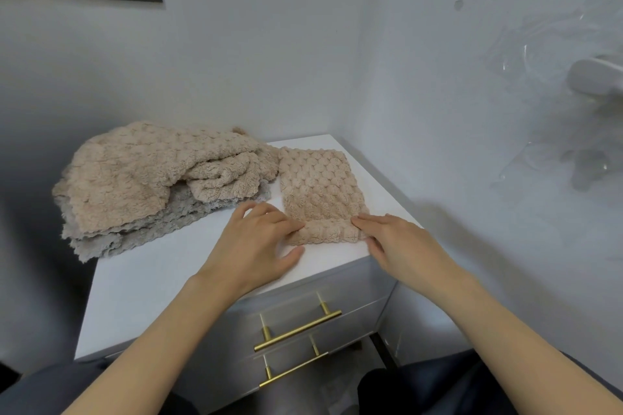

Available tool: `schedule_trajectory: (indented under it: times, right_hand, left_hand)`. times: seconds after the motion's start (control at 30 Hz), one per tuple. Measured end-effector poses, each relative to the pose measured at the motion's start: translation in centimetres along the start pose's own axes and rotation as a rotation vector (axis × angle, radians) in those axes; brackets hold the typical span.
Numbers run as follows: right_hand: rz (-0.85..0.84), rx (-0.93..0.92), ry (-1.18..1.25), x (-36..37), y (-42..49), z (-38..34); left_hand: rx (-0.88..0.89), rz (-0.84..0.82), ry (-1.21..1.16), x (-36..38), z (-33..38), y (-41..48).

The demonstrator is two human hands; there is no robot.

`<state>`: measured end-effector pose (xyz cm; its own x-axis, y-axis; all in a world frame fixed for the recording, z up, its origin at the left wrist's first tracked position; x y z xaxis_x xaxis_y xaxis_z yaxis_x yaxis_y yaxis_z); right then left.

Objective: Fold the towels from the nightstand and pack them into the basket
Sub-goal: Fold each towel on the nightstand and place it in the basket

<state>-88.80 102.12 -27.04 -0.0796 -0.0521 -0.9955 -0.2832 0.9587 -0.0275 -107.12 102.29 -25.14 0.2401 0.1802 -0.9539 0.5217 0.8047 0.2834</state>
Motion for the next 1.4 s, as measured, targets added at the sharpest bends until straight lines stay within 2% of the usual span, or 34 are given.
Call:
schedule_trajectory:
  times: [0.2,0.4,0.5,0.57,0.7,0.83,0.93,1.0,1.17,1.4]
  right_hand:
    - [0.104,0.01,0.255,-0.9,0.2,0.6]
    - [0.118,0.152,0.604,-1.8,0.2,2.5]
    - [0.089,0.233,0.795,-1.5,0.2,3.3]
    - [0.078,0.287,0.839,-1.1,0.2,3.7]
    - [0.078,0.361,0.751,-0.5,0.5,3.8]
    - [0.151,0.371,0.505,-1.1,0.4,3.1]
    - [0.31,0.272,0.198,-2.9,-0.1,1.1]
    - [0.384,0.123,0.145,-3.7,-0.4,-1.4]
    - [0.299,-0.164,0.079,-1.7,-0.7,-8.2]
    - [0.113,-0.162,-0.04,1.7,0.4,-9.2]
  left_hand:
    - [-0.06,0.029,-0.059,0.1,-0.5,0.2]
    - [-0.366,-0.066,-0.507,1.4,-3.5,0.5]
    - [-0.408,-0.057,-0.524,1.9,-3.6,0.5]
    - [-0.439,-0.045,-0.509,2.2,-3.8,0.6]
    - [-0.48,0.0,-0.483,2.4,-3.9,0.6]
    - [-0.473,0.065,-0.434,2.2,-3.6,0.5]
    - [-0.479,0.075,-0.465,2.4,-3.6,0.5]
    - [-0.476,0.08,-0.448,2.3,-3.5,0.6]
    - [-0.485,0.077,-0.423,2.3,-3.6,0.7]
    - [-0.47,0.075,-0.411,2.2,-3.5,0.8]
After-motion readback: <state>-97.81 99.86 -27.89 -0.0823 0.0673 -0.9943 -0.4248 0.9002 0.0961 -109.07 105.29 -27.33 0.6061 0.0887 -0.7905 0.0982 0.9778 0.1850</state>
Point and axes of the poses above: each hand's wrist, its own y-axis towards the middle knuckle, its own x-axis out of the palm, z = x × y, the point moved 8 cm from there along y, towards the middle knuckle, and after that the axes turned 8 degrees about -z, right-handed, at the moved point
